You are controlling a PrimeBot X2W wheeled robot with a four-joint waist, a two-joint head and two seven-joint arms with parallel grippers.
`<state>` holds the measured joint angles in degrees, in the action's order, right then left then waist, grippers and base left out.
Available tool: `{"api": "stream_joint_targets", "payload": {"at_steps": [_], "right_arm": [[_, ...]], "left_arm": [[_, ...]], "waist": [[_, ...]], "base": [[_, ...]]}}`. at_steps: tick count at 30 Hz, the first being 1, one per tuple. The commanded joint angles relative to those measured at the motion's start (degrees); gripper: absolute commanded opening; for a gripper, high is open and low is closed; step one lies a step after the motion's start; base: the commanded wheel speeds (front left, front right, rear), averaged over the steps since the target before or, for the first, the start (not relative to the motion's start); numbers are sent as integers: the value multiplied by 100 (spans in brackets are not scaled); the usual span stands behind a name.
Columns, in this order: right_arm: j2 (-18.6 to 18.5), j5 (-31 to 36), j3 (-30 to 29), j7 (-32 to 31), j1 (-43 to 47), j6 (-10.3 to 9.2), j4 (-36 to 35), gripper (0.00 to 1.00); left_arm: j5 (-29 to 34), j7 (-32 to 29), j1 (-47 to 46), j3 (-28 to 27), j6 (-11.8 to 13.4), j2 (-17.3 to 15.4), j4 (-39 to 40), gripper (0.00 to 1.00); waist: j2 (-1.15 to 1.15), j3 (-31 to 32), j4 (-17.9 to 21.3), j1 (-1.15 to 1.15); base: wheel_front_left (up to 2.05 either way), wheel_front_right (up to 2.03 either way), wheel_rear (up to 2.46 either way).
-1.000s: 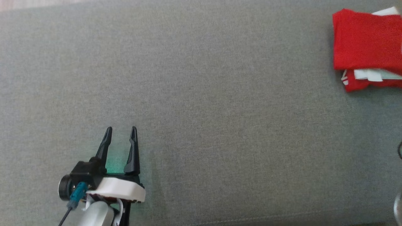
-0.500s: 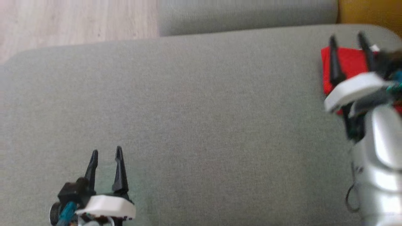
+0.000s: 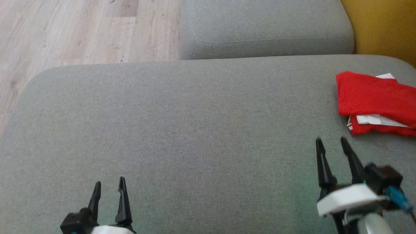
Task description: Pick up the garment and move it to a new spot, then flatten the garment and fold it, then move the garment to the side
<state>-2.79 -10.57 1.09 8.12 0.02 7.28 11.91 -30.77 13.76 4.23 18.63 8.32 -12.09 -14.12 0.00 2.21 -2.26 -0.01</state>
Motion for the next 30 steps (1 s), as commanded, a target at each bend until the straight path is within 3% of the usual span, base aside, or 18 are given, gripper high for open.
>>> {"api": "stream_joint_targets", "payload": {"at_steps": [1, 10, 30], "right_arm": [[-11, -90, 189, 94, -3, 21, -333, 100], [-10, -65, 495, -2, 390, 21, -546, 100], [-10, -110, 494, -61, 456, 21, -319, 100]], "left_arm": [[-23, 55, -159, -172, 10, -104, 191, 100], [-111, -72, -141, -88, 6, -38, 216, 100], [-107, -248, -59, 60, 112, -91, 310, 100]], "waist": [[0, 16, -3, 1], [0, 39, 19, 1], [0, 115, -103, 1]], "base": [[0, 0, 0], [0, 0, 0], [0, 0, 0]]}}
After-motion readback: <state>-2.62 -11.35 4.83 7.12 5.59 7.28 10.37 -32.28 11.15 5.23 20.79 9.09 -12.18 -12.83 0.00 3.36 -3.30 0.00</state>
